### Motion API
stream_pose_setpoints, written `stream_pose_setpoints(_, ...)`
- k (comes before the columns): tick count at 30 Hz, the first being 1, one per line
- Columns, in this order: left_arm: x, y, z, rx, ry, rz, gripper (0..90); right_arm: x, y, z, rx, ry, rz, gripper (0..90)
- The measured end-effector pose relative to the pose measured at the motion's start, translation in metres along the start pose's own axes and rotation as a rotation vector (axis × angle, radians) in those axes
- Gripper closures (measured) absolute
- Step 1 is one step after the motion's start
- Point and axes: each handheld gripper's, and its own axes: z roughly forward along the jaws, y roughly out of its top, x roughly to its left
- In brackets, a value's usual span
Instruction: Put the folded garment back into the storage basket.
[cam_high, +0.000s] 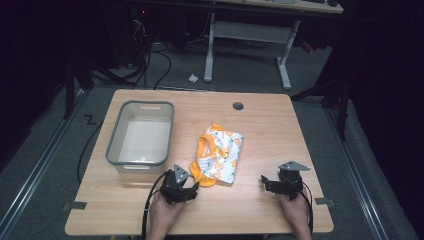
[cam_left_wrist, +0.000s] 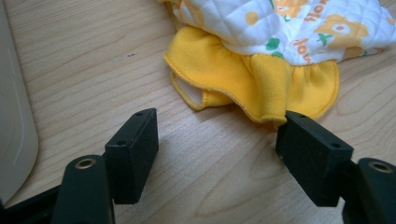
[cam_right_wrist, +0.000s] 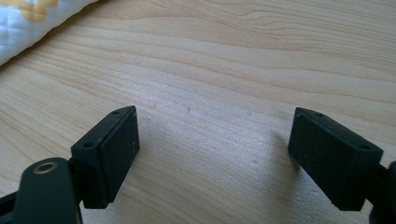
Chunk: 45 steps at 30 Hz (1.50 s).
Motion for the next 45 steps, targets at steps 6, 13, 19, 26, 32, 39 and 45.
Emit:
stream_pose_setpoints(6, 0.0002, 0.0001, 0.0, 0.001, -0.002, -0.003, 30.1, 0.0001, 0.0, -0.0001, 0.001, 0.0, 0.002, 16.5)
stream_pose_setpoints(13, 0.0001, 0.0002, 0.0001, 0.001, -0.002, -0.002, 29.8, 0.0001, 0.0, 0.0, 0.0, 0.0, 0.001, 16.5)
stream_pose_setpoints(19, -0.0001, 0.0004, 0.0006, 0.005, -0.013, 0.006, 27.2, 0.0001, 0.0001, 0.0, 0.0, 0.001, 0.001, 16.5)
stream_pose_setpoints(26, -0.0004, 0.001, 0.0016, 0.011, -0.029, 0.019, 22.5, 0.0, 0.0, 0.0, 0.0, 0.0, 0.0, 16.5)
stream_pose_setpoints(32, -0.0003, 0.0014, 0.0022, 0.013, -0.028, 0.02, 21.2, 0.0, 0.0001, 0.0, -0.001, 0.0, 0.0, 16.5)
stream_pose_setpoints(39, -0.0007, 0.0006, 0.0004, -0.002, -0.032, 0.02, 30.3, 0.0, 0.0001, 0.0, -0.001, 0.0, 0.0, 16.4)
stream_pose_setpoints(45, -0.0041, 0.0004, -0.0018, -0.015, -0.052, 0.011, 31.7, 0.0, 0.0001, 0.0001, -0.001, 0.0, 0.0, 16.5)
